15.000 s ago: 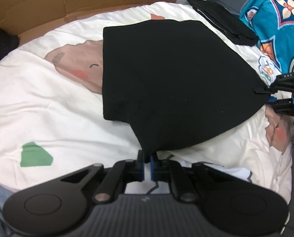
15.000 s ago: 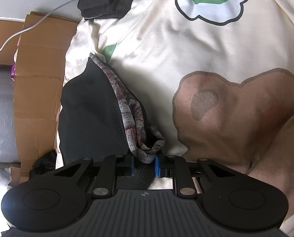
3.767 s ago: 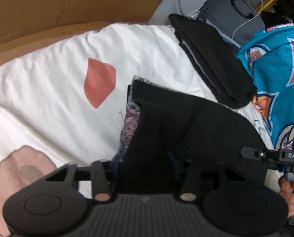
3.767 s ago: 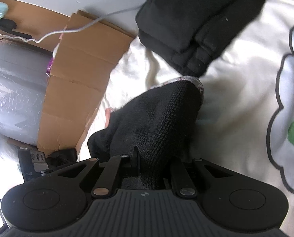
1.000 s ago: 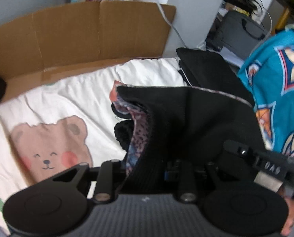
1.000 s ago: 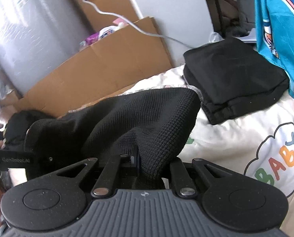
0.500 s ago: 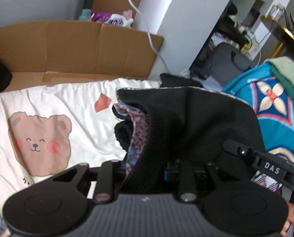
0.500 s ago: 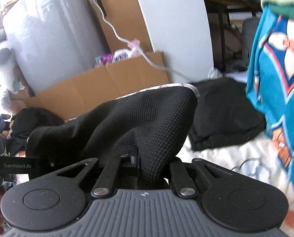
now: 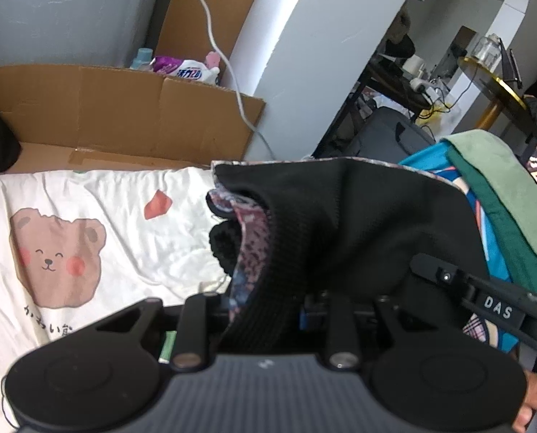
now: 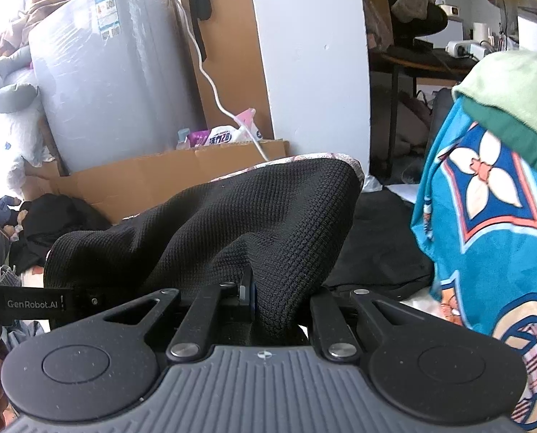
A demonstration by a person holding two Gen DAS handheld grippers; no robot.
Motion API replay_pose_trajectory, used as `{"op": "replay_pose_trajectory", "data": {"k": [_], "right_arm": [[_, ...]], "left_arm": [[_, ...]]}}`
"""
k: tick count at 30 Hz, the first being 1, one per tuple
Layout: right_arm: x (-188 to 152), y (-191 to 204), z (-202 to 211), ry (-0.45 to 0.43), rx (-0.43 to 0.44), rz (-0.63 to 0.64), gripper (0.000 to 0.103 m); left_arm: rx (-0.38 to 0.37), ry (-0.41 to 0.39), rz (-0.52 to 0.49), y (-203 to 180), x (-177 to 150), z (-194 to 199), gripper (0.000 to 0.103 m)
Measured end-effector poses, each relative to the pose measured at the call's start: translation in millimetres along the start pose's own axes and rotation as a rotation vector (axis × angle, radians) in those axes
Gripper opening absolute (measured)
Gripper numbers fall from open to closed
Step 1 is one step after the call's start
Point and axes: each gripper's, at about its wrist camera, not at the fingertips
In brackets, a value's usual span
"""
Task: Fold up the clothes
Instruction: 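Lift the folded black pants off the duvet with both tools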
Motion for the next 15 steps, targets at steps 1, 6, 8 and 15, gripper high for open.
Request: {"op": "replay_pose_trajectory", "data": {"k": [1, 6, 8, 15], "right_arm": [[0.0, -2.1, 3.9, -0.003, -0.003, 0.002, 0.009], [1.2, -14.6, 24.8, -0.037, -0.038, 0.017, 0.009], [2.4, -21.8, 33.0, -0.042, -0.056, 0.023, 0.009], [3.0, -43.6, 50.3, -0.057, -0.124, 0.037, 0.009]], "left_arm": [[0.002, -0.005, -0.005, -3.9, -1.2, 1.1, 0.03], [-0.021, -0.038, 0.001, -27.1, -7.3, 12.9, 0.03], [-0.027, -0.045, -0.021, -39.5, -9.0, 12.7, 0.03], [-0.064, -0.053, -0.071, -71.6, -12.2, 0.7, 0.03]]}}
Point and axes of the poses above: each gripper's, at about its wrist camera, not at the fingertips, and z roughly against the way its jaws point, y to its left, x to its top, and after that the axes turned 3 degrees about z, right-handed
